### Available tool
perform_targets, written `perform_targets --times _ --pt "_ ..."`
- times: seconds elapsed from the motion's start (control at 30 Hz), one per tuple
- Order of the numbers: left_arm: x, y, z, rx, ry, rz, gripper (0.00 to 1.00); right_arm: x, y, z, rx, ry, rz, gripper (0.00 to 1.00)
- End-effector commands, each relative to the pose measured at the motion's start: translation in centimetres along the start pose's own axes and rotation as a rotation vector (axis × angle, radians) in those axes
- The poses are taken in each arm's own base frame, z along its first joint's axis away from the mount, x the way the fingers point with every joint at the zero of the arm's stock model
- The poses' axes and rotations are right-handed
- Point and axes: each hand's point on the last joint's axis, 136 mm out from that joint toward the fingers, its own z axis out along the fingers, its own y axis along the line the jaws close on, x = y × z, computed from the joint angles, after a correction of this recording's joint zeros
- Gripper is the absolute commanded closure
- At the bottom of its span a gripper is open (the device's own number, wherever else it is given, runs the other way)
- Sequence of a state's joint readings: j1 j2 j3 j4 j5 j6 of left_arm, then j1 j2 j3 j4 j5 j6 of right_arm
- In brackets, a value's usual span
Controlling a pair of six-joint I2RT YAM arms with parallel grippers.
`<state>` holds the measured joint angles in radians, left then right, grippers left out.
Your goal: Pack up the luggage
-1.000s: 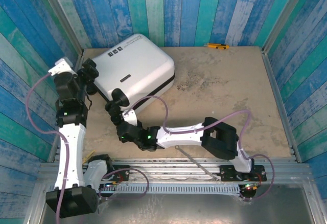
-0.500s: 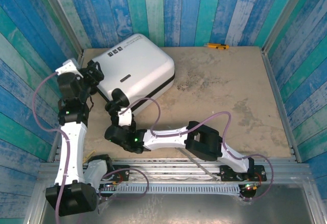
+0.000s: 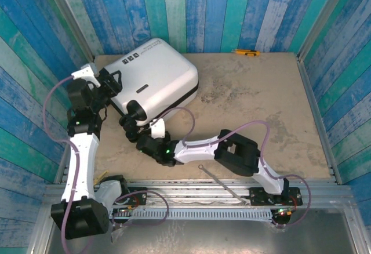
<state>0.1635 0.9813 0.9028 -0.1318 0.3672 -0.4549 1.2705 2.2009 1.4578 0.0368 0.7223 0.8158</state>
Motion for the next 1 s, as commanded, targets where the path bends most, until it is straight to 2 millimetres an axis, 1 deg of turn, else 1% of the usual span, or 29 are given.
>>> perform_targets --times 0.0,0.03,0.1,0.13,0.17,0.23,0.27,0.3,0.37,0.5,0.57,0.63,0.8,0.87,0.97 --pt "-0.9 -3.9 0.3 0.168 0.009 0.070 0.36 -2.3 1.0 -1.1 -0.150 0.059 0.012 1.00" --pt "-0.6 -4.3 0.5 0.180 0.022 0.093 0.38 -2.2 0.7 -1.3 -0.174 0.083 0.007 1.00" --pt "-0.1 -5.0 1.0 0.190 0.046 0.117 0.38 -2.3 0.7 -1.5 -0.229 0.099 -0.007 0.99" --pt "0.0 -5.1 1.2 0.190 0.052 0.117 0.38 -2.2 0.9 -1.8 -0.254 0.102 -0.020 1.00" --pt "0.0 -5.0 1.3 0.186 0.055 0.112 0.38 -2.1 1.6 -2.2 -0.301 0.112 -0.048 0.98" --pt "-0.1 -4.5 1.5 0.155 0.052 0.110 0.35 -1.8 2.8 -2.9 -0.366 0.132 -0.086 0.74" --pt "-0.3 -4.2 1.5 0.136 0.045 0.111 0.32 -1.6 3.7 -3.4 -0.401 0.124 -0.094 0.60" --pt "-0.3 -3.7 1.5 0.107 0.043 0.104 0.26 -1.5 4.3 -3.9 -0.427 0.121 -0.096 0.49" --pt "-0.4 -2.8 1.5 0.055 0.034 0.098 0.18 -1.3 5.4 -4.5 -0.453 0.120 -0.097 0.39" --pt "0.0 -1.5 1.6 -0.006 0.038 0.087 0.10 -1.7 7.3 -5.2 -0.430 0.098 -0.071 0.28" --pt "0.3 -1.3 1.7 -0.006 0.042 0.080 0.09 -1.8 8.0 -5.2 -0.415 0.092 -0.057 0.24" --pt "0.5 -1.3 1.7 0.000 0.046 0.073 0.08 -2.0 8.1 -5.0 -0.372 0.080 -0.027 0.23" --pt "1.2 -1.1 1.9 0.007 0.048 0.056 0.07 -2.6 6.7 -3.7 -0.258 0.023 0.056 0.30" --pt "1.4 -1.1 2.1 0.012 0.058 0.051 0.07 -2.6 6.2 -3.0 -0.214 0.001 0.074 0.31" --pt "1.7 -1.2 2.3 0.022 0.070 0.050 0.06 -2.0 5.7 -2.1 -0.167 -0.003 0.098 0.36"
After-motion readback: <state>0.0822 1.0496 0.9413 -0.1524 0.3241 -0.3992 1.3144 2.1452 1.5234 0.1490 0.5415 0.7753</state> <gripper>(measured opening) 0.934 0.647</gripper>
